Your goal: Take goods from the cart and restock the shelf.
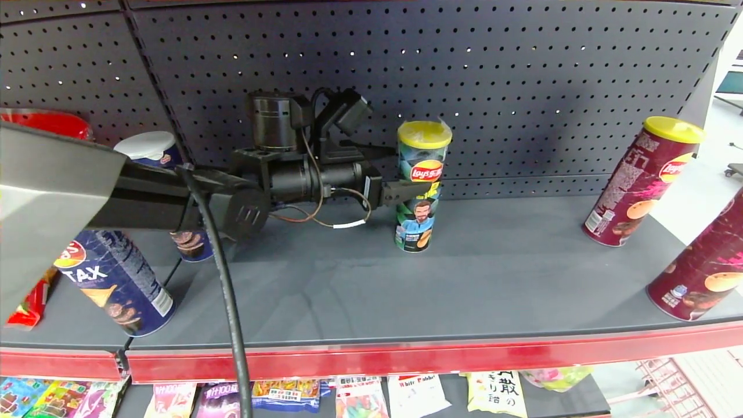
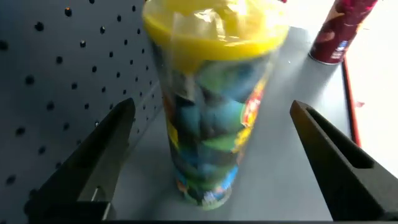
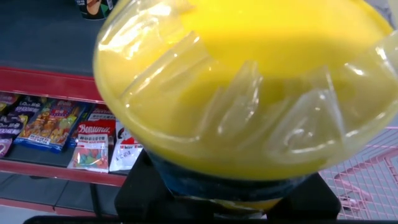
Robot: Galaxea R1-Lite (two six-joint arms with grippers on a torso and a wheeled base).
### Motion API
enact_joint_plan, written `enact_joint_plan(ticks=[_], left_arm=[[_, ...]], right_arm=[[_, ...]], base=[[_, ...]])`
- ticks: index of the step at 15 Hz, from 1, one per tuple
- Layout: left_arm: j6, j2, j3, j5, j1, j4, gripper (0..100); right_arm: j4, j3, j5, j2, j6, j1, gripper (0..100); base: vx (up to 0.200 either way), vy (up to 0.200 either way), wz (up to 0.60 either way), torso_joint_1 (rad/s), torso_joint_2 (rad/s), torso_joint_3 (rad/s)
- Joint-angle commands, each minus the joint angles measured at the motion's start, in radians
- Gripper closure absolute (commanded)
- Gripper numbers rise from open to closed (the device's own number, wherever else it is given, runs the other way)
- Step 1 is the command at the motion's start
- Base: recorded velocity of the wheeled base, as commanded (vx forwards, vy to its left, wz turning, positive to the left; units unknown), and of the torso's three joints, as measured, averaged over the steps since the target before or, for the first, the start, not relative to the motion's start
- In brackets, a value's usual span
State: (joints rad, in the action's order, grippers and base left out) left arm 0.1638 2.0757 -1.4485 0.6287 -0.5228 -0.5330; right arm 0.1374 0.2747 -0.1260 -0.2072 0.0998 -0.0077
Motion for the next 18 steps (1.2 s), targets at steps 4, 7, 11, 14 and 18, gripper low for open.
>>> enact_joint_plan(ticks=[4,7,11,14,18], left_arm=[[0.000,0.083,-0.147,0.000,-0.016,0.065,0],[0.000,0.104,-0.193,0.000,-0.017,0.111,0],[0.000,0.156,-0.274,0.000,-0.023,0.131,0],[-0.003,0.173,-0.286,0.000,-0.039,0.133,100],[-0.004,0.172,-0.280,0.002,-0.045,0.130,100]], right_arm=[[0.001,-0.002,0.000,0.000,0.000,0.000,100],[0.001,-0.002,0.000,0.000,0.000,0.000,100],[0.001,-0.003,0.000,0.002,0.000,0.000,100],[0.001,-0.003,0.000,0.003,-0.011,0.000,100],[0.001,-0.003,0.002,0.005,-0.011,0.000,100]], base=[[0.000,0.000,0.00,0.000,0.00,0.000],[0.000,0.000,0.00,0.000,0.00,0.000],[0.000,0.000,0.00,0.000,0.00,0.000],[0.000,0.000,0.00,0.000,0.00,0.000],[0.000,0.000,0.00,0.000,0.00,0.000]])
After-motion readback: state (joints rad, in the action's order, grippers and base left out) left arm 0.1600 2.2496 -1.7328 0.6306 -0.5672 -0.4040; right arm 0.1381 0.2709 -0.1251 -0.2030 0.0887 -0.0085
